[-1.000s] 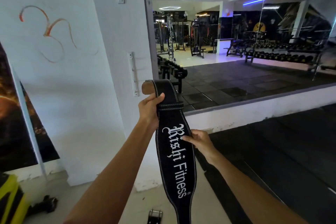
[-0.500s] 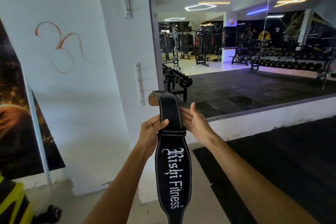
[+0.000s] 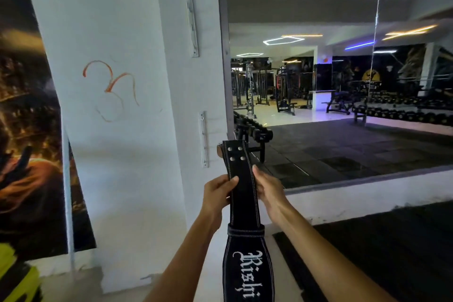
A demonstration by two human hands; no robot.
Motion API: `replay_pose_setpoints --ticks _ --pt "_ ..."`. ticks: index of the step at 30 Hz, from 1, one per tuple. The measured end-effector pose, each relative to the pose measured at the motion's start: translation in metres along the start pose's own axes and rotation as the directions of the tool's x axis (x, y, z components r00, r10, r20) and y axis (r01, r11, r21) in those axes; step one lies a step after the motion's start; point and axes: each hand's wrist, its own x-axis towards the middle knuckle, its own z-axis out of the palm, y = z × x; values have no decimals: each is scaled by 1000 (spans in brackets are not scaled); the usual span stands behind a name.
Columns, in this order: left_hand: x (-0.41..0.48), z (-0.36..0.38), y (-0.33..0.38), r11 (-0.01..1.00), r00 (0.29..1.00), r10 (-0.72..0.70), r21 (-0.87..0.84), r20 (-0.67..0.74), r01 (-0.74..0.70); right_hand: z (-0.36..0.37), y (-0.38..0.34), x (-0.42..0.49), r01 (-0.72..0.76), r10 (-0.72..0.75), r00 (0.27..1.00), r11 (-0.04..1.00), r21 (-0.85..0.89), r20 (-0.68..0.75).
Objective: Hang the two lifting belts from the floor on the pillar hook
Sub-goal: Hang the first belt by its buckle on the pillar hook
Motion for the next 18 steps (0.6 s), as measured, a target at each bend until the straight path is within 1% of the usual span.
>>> replay_pose_setpoints --ticks 3,7,8,9,11,13,14,16,18 --pt "-1 -3 2 999 995 30 -16 94 -29 3 -14 6 9 -11 999 999 -32 -47" --pt "-4 -5 -6 999 983 44 6 181 -46 15 -46 13 37 -34 999 997 68 -41" --pt "-5 -4 -8 999 982 39 8 184 -41 17 -53 15 56 -53 997 996 63 -51" --pt "-6 -1 -7 1000 985 29 -2 169 -29 19 -58 16 78 -75 996 996 43 -55" --pt "-4 6 3 999 996 8 -33 84 -5 20 -57 19 102 -101 994 995 15 -38" --pt "4 13 22 1000 1000 -27 -7 -12 27 20 -51 17 98 -98 995 995 13 1" --pt "8 15 32 997 997 -69 13 -36 70 19 -47 14 104 -104 995 995 10 13" --pt "17 17 48 982 982 -187 24 -37 188 17 -44 11 134 -133 991 991 -19 14" --pt "22 17 57 965 966 -260 24 -19 260 16 -42 7 162 -162 987 986 -42 19"
